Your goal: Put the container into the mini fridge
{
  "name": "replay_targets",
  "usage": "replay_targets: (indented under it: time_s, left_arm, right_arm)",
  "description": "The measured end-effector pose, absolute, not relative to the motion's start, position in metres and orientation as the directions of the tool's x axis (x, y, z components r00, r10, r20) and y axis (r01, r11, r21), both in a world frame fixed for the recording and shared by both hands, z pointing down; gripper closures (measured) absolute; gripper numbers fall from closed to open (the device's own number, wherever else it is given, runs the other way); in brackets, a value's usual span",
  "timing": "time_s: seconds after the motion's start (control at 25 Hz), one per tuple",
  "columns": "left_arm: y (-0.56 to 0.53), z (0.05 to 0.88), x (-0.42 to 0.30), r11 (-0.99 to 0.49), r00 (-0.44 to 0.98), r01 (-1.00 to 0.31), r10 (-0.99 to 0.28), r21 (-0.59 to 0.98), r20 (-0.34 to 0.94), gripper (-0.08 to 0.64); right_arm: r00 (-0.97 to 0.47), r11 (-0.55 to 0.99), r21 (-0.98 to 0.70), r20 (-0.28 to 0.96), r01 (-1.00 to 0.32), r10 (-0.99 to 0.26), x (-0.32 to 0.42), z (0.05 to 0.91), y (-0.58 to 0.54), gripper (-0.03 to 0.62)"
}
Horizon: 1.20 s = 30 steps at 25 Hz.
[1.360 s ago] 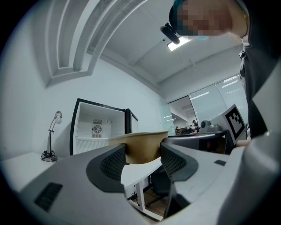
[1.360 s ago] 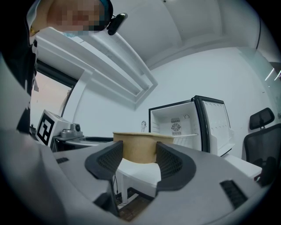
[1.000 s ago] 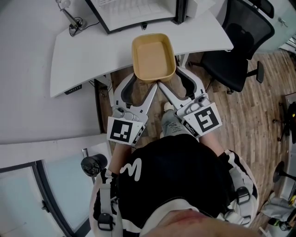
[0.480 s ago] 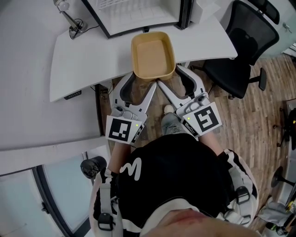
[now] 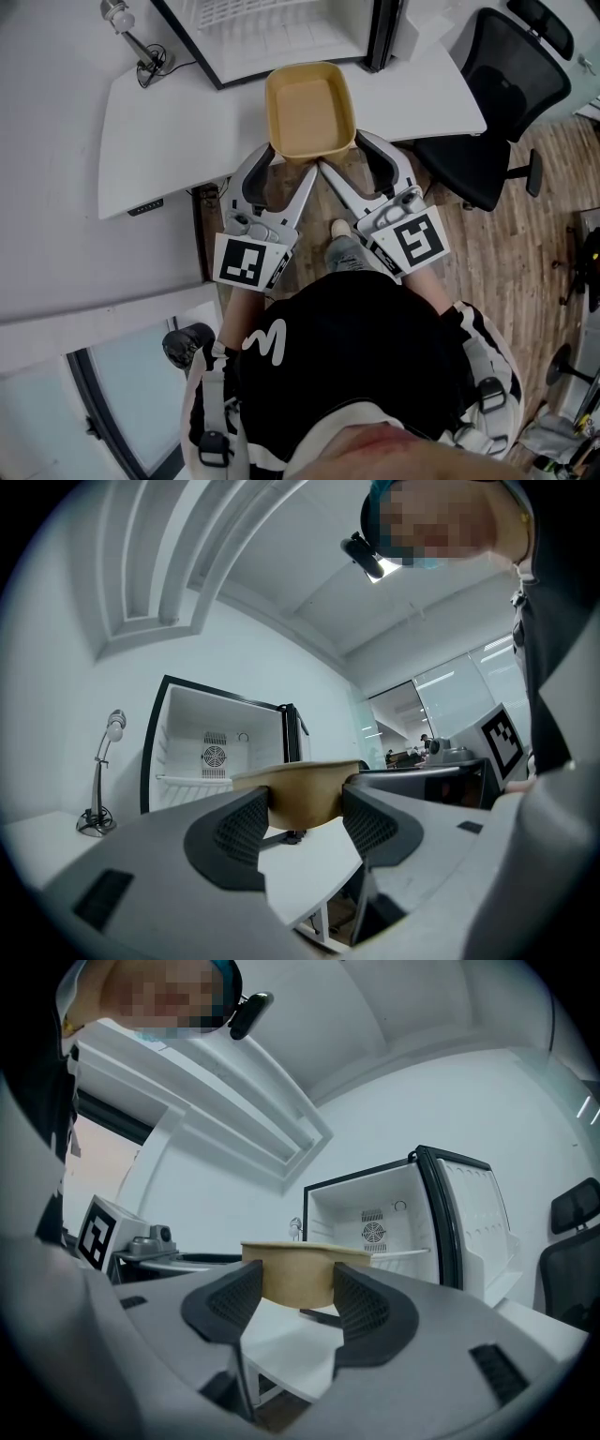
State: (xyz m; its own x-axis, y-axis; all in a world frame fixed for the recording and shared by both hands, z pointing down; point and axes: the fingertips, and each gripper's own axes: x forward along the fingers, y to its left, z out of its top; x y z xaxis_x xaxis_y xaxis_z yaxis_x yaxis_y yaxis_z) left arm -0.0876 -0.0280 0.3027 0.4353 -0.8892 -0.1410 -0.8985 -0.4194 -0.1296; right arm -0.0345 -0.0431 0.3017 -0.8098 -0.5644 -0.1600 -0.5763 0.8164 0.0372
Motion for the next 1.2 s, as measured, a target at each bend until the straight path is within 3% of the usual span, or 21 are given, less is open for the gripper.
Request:
replay_targets:
  time_s: [1.2]
  left_arm:
    - [-0.139, 0.29, -0.118, -0.385, 0.401, -0.914, -0.905, -0.127, -0.145, 0.309]
  right_arm:
    - [-0.831, 0.837, 0.043, -0.158, -0.545, -0.533, -0.065, 0.289, -0.156, 0.344]
